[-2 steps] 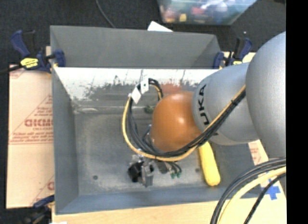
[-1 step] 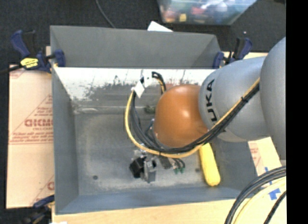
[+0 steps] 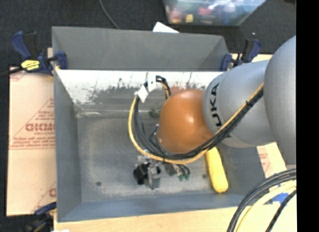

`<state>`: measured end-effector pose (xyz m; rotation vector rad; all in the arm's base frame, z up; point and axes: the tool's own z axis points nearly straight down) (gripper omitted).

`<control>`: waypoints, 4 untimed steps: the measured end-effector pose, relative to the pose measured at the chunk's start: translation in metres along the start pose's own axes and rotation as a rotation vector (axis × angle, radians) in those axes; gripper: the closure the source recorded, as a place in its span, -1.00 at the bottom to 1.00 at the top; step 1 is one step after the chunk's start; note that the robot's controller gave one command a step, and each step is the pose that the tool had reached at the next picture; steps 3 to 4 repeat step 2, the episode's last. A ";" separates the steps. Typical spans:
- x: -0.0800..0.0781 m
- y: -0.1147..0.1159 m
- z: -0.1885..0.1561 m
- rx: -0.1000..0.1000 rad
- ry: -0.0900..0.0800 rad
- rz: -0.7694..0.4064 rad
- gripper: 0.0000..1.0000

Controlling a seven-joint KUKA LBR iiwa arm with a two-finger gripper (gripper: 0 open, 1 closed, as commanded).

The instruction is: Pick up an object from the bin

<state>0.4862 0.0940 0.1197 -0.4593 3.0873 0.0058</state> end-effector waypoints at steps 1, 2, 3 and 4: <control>0.003 0.000 0.022 -0.002 0.010 0.001 1.00; 0.005 0.000 -0.007 -0.002 0.019 0.004 1.00; 0.005 0.000 -0.007 -0.002 0.019 0.004 1.00; 0.005 0.000 -0.007 -0.002 0.019 0.004 1.00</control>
Offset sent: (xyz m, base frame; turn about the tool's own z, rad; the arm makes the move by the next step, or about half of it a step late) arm -0.0016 -0.0001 0.0530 0.0001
